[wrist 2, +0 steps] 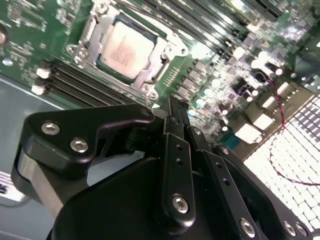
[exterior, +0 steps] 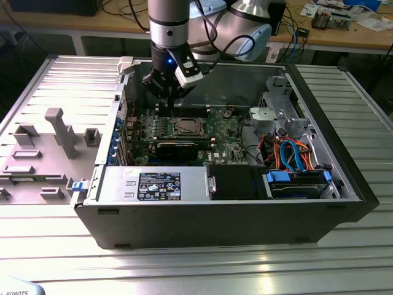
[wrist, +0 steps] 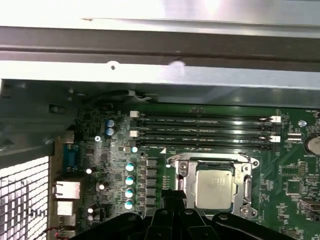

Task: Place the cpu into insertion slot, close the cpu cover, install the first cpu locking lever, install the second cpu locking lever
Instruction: 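Install the first cpu locking lever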

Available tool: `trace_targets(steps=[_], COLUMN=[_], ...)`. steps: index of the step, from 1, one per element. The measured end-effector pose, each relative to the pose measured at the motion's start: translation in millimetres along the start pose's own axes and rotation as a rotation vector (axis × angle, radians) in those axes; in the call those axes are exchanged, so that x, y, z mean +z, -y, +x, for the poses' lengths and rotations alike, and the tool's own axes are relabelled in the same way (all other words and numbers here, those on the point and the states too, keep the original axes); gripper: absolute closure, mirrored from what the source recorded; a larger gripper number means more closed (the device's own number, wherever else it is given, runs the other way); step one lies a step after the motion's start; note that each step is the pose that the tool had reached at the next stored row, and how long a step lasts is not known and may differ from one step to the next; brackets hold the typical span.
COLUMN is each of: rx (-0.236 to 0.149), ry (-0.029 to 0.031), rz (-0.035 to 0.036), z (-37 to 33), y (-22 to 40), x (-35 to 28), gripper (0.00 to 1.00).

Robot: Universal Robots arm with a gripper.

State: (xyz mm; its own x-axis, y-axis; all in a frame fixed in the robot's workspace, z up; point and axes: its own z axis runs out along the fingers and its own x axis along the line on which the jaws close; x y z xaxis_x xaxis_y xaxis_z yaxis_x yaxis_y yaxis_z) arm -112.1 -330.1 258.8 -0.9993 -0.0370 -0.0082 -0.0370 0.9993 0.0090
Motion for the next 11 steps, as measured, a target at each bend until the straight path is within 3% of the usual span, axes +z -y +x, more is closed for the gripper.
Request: trace_targets(steps=[2,5,6,9,10,11], rx=[-0.021,-0.030,-0.030,-0.030,-0.030,-0.030], ry=[0.0017,0.0177,0.0225,0.0301,0.0365,0.0373], rz=[0.0001,0.0006,0.0010,0.0014,0.0017,0.0019], z=[0.5,2.9,7.1,13.0,16.1,16.7], y=[0.0,-0.1,-0.2,-1.0,-5.8,-22.9], x=[-0.1,0.0,-0.1,-0.1,-1.9,-2.1], gripper=[0.89,0.89,0.89,0.89,0.89,0.89])
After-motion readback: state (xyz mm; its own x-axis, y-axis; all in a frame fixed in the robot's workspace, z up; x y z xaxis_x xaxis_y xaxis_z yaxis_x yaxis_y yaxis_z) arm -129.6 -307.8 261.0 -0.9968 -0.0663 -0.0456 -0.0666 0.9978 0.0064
